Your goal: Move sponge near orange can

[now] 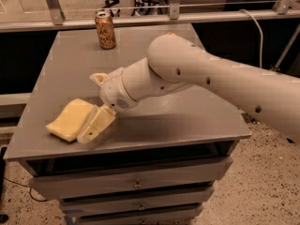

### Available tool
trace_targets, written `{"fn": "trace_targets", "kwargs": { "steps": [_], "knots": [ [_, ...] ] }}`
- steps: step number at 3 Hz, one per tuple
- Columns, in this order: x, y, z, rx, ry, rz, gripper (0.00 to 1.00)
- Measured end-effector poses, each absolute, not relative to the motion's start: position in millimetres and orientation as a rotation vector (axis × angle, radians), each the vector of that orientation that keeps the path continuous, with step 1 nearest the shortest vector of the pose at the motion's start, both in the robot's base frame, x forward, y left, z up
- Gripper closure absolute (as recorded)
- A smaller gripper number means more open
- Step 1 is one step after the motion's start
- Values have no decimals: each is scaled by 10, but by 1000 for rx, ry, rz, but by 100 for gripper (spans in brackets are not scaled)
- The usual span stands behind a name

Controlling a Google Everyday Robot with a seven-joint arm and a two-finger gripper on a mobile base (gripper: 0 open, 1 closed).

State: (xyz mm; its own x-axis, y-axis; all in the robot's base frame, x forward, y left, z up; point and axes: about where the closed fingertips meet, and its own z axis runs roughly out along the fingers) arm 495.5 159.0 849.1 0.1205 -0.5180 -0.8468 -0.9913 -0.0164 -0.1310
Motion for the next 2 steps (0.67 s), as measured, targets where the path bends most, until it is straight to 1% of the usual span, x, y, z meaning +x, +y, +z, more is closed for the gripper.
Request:
{"fn": "trace_targets", "kwargs": {
  "steps": [1, 2],
  "knots": [
    [5019, 1620, 8303, -1637, 1529, 806, 18],
    [5047, 1625, 8187, -1629, 1578, 827, 41]
  ]
}}
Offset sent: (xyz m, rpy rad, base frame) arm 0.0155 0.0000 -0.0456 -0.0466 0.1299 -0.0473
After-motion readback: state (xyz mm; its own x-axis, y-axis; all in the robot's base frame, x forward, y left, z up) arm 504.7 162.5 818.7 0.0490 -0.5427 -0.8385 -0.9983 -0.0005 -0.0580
